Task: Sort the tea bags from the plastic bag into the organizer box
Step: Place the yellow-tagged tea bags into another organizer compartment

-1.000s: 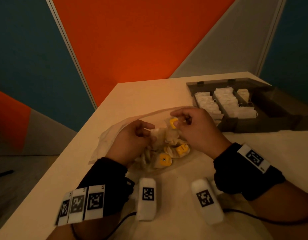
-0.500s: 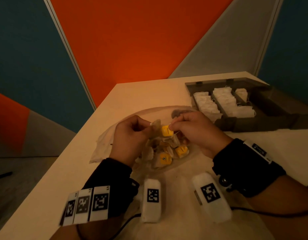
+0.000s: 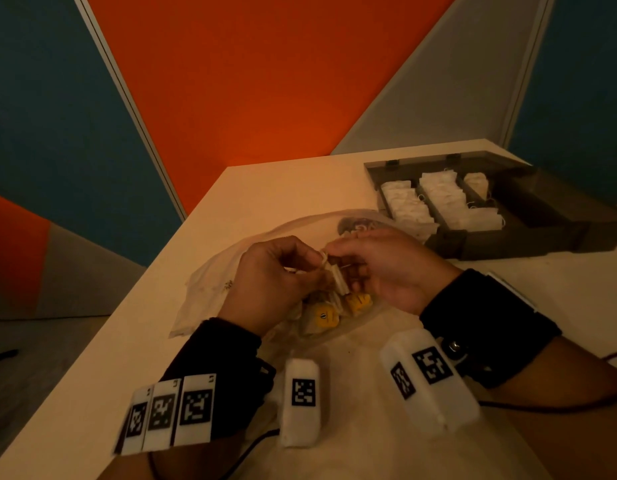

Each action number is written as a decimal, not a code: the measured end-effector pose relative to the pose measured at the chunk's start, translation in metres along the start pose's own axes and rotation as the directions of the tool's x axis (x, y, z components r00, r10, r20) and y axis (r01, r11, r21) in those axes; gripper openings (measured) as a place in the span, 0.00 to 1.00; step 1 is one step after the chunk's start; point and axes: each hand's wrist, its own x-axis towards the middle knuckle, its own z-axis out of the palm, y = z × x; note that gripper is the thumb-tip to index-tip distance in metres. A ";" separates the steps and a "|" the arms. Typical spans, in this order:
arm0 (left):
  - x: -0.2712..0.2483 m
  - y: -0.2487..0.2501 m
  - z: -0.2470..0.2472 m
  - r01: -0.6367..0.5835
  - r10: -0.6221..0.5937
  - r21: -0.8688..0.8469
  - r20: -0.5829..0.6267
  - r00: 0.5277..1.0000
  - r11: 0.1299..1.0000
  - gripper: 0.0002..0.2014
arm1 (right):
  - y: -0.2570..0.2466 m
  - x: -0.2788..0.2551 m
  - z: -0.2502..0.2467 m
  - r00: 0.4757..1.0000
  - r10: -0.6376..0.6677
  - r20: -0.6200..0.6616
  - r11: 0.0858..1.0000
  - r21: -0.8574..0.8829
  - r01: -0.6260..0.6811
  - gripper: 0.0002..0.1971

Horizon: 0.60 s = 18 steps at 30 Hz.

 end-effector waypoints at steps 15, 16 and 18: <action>0.002 0.000 0.003 0.243 -0.289 -0.388 -0.064 0.955 0.889 0.10 | 0.007 -0.005 0.008 0.974 -0.210 0.090 0.917 -0.328 0.228 0.24; 0.002 0.000 0.004 0.245 -0.290 -0.392 -0.061 0.955 0.887 0.12 | 0.007 -0.005 0.008 0.970 -0.225 0.090 0.909 -0.339 0.242 0.23; 0.002 -0.001 0.004 0.249 -0.292 -0.381 -0.060 0.954 0.890 0.14 | 0.008 -0.003 0.009 0.964 -0.247 0.098 0.898 -0.350 0.266 0.23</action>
